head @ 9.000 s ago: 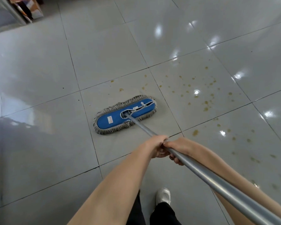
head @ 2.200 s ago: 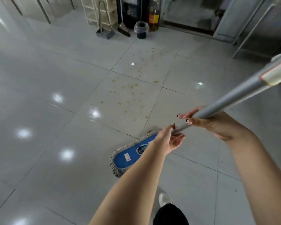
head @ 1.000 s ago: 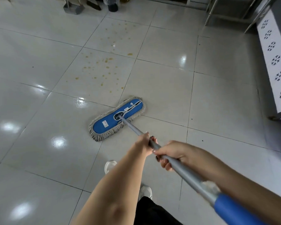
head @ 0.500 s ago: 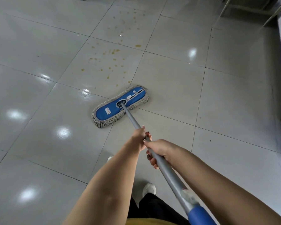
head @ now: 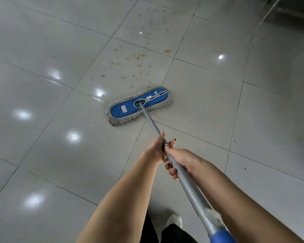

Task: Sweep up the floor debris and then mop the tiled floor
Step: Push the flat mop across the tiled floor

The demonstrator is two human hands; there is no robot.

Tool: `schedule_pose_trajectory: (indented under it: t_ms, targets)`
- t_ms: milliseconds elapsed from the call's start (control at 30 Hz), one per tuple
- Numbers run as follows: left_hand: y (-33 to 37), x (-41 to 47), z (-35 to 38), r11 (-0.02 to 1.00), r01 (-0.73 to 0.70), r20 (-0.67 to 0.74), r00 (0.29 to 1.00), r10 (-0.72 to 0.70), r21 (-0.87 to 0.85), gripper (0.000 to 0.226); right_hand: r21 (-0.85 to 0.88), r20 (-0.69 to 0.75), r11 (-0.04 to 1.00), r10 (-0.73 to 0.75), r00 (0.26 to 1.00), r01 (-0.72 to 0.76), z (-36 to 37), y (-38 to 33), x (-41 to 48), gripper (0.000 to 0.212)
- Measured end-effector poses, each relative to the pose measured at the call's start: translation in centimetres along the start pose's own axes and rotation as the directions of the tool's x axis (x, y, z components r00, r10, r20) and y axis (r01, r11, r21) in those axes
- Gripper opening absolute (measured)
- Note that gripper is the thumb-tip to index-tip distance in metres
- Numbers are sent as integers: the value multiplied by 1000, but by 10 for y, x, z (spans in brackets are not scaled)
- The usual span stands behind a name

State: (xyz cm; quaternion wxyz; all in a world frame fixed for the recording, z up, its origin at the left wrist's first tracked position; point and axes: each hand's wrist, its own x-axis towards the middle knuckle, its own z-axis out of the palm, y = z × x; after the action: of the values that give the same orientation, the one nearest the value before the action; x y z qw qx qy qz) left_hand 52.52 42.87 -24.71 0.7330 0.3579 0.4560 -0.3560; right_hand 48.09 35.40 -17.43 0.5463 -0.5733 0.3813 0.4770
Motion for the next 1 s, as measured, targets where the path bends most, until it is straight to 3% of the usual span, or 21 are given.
schedule_pose_trajectory:
  t_ms: [267, 533, 1000]
  targets:
    - [107, 15, -14, 900, -33, -69, 995, 70, 435, 31, 114, -7, 993, -26, 1000, 27, 53, -89, 25, 50]
    - [189, 35, -15, 840, -36, -45, 996, 72, 541, 28, 235, -42, 972, 11, 999, -1, 84, -159, 50, 51]
    - [360, 88, 22, 596, -50, 63, 998, -1, 802, 32, 436, -12, 899, 59, 998, -48, 100, -332, 111, 50]
